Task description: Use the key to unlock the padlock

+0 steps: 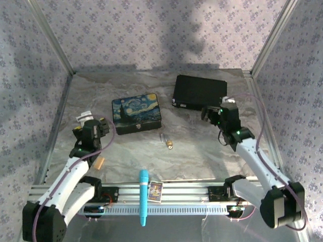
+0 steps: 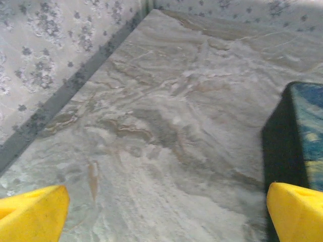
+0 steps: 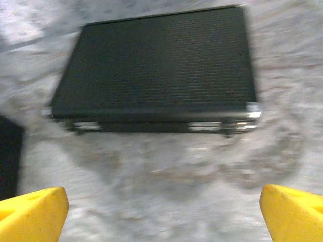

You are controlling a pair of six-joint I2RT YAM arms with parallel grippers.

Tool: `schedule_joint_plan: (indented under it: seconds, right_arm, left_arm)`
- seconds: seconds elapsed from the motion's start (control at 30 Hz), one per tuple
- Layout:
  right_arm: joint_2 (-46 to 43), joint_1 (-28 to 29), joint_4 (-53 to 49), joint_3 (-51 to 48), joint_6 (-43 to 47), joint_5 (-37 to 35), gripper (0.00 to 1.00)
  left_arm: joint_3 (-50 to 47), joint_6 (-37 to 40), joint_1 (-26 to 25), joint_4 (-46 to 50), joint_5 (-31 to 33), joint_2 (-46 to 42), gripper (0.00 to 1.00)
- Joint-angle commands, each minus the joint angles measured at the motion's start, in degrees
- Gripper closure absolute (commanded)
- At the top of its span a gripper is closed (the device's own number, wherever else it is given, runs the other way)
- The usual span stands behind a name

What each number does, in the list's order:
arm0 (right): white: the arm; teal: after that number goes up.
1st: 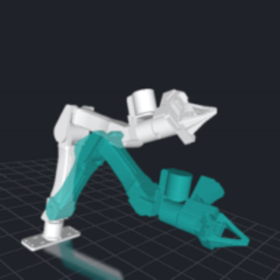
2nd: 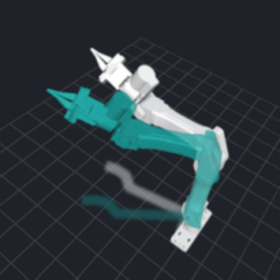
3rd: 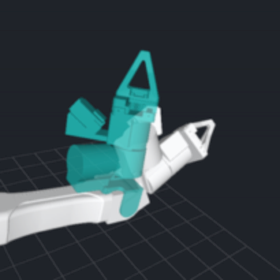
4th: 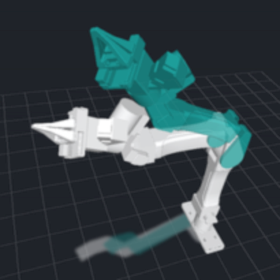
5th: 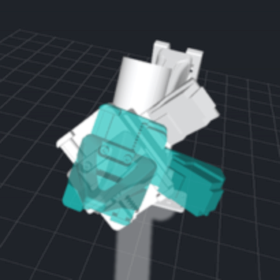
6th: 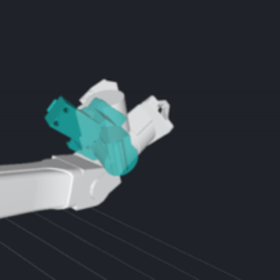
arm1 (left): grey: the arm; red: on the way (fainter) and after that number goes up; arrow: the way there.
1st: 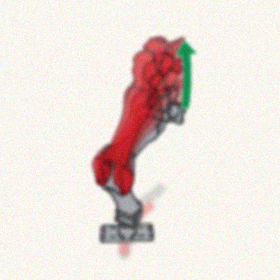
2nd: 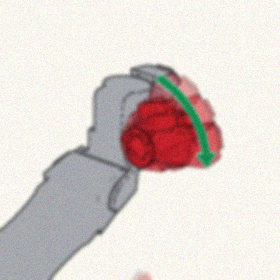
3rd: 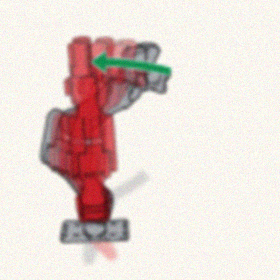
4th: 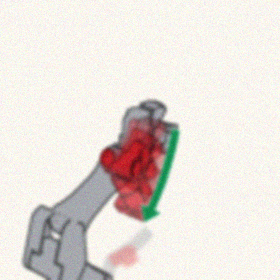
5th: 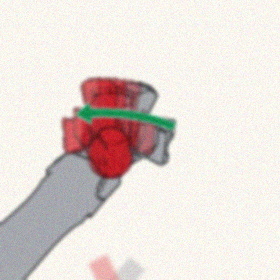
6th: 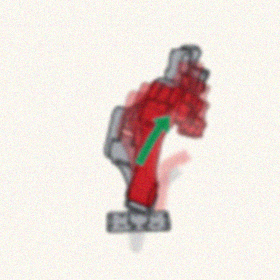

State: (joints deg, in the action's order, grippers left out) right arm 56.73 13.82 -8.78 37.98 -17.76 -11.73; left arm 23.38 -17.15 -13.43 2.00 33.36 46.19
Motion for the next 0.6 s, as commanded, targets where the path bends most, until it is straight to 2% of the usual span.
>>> schedule_joint_plan:
  seconds: [0.0,0.07,0.13,0.27,0.4,0.5,0.57]
  right_arm:
    - [-2.4,-2.8,12.5,-8.0,11.1,-8.9,0.01]
    - [-1.5,-6.5,14.3,-10.0,11.6,-9.9,0.01]
    - [0.4,-10.7,17.4,-11.3,11.8,-7.6,0.01]
    - [5.6,-14.6,34.7,-18.0,11.7,-5.3,0.02]
    - [12.2,-15.1,42.1,-18.7,12.0,-4.1,0.02]
    - [16.7,-15.0,48.4,-19.3,13.9,-2.6,0.02]
    - [19.1,-15.0,51.4,-19.3,15.2,-1.4,0.02]
  left_arm:
    - [-4.6,9.2,0.8,-19.3,3.4,1.1,0.0]
    - [-4.9,11.0,1.6,-21.8,2.3,4.4,0.0]
    - [-4.0,11.0,2.7,-22.8,0.8,8.1,0.0]
    - [-3.7,11.3,6.0,-28.4,-4.5,15.3,0.0]
    - [-4.0,9.2,11.0,-35.2,-14.3,21.9,0.0]
    - [-4.7,9.3,13.2,-43.2,-17.1,28.0,0.0]
    - [-3.1,9.8,14.3,-42.1,-20.5,29.3,0.0]
